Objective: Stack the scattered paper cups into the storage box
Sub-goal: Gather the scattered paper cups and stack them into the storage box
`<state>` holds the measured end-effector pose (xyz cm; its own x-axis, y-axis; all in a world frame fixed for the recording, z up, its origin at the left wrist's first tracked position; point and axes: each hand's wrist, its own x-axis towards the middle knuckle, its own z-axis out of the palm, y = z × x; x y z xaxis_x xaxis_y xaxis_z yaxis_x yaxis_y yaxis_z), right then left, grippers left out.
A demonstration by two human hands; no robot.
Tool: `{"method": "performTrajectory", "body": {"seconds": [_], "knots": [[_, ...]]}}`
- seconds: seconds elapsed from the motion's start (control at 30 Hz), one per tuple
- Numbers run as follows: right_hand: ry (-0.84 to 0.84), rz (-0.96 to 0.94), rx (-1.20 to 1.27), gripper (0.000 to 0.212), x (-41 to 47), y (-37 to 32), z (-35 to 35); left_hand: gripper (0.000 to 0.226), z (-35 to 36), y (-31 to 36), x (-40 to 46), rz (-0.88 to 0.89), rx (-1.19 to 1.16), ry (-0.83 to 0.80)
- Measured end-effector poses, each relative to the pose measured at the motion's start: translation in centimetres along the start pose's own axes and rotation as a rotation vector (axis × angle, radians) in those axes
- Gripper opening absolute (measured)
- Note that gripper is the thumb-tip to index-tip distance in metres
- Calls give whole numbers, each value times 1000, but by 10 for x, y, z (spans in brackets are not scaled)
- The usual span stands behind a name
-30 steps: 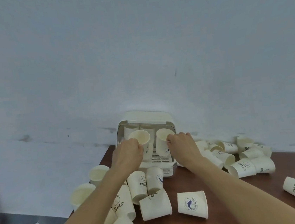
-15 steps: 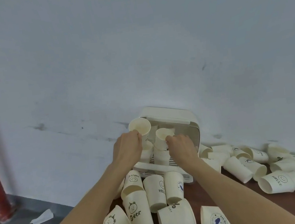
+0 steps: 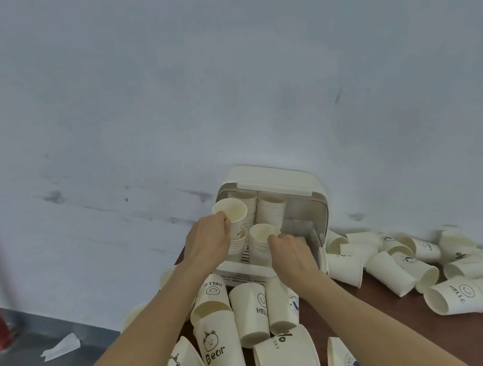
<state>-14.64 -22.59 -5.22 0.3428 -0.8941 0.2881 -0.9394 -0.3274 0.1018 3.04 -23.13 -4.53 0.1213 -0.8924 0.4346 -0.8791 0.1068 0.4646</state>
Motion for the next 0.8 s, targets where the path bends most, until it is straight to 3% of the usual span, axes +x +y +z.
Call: {"method": "performTrajectory", "body": {"seconds": [0.2, 0.8], "knots": [[8, 8, 24, 27, -3, -2, 11, 28, 12, -7, 1, -6, 50, -81], [-13, -23, -5, 25, -6, -1, 1, 24, 26, -12, -3, -85, 73, -240]]}}
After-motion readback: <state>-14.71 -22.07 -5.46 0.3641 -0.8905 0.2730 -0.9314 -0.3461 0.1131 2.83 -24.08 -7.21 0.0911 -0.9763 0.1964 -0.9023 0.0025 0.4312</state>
